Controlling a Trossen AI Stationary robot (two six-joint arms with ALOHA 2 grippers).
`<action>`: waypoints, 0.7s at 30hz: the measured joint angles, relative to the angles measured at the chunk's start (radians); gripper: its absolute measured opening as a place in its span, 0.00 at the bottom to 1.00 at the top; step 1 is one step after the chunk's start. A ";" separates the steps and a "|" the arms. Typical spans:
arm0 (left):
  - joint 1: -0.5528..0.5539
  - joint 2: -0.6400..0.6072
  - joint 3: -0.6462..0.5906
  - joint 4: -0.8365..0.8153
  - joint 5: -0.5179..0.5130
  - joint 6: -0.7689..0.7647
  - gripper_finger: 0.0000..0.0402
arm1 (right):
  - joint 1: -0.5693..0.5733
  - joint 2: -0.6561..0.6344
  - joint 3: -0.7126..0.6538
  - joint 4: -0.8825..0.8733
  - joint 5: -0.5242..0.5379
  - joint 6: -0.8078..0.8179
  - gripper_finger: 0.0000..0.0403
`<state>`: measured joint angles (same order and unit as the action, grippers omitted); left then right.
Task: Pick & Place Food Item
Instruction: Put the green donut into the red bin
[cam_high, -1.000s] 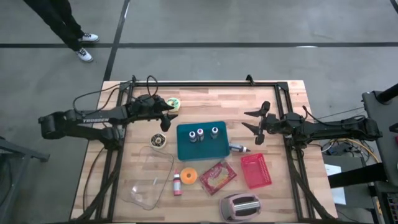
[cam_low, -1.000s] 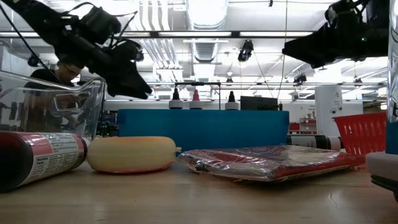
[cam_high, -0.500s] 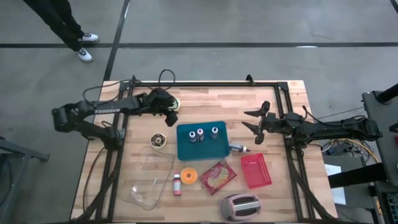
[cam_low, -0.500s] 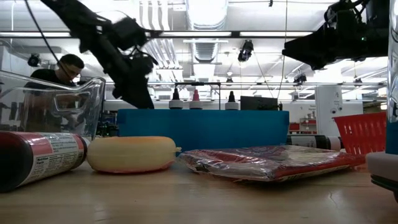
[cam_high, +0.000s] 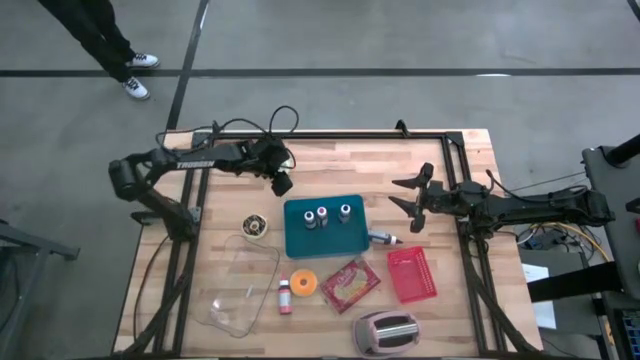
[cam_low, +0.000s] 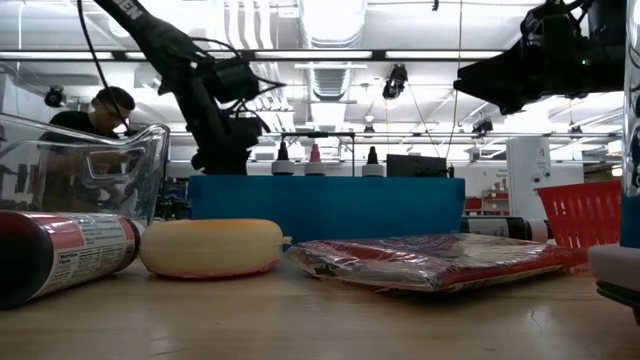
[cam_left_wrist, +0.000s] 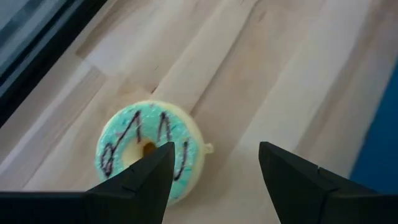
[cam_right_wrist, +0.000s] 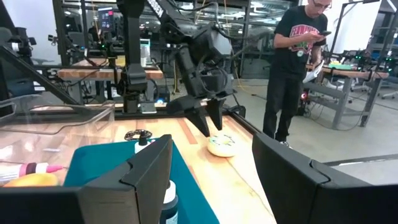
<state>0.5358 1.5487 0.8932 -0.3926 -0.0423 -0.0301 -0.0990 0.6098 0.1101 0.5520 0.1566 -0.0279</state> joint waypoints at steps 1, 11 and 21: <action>0.007 0.008 0.007 -0.009 0.000 0.000 0.59 | 0.000 0.000 0.000 -0.001 0.000 0.000 0.54; 0.048 0.056 0.074 -0.088 0.024 -0.019 0.59 | 0.000 0.000 0.000 -0.001 -0.001 -0.001 0.54; 0.047 0.139 0.147 -0.151 0.077 -0.034 0.59 | 0.001 0.000 0.000 -0.001 -0.008 -0.001 0.54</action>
<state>0.5823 1.6882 1.0401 -0.5432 0.0344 -0.0636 -0.0982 0.6098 0.1101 0.5514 0.1486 -0.0292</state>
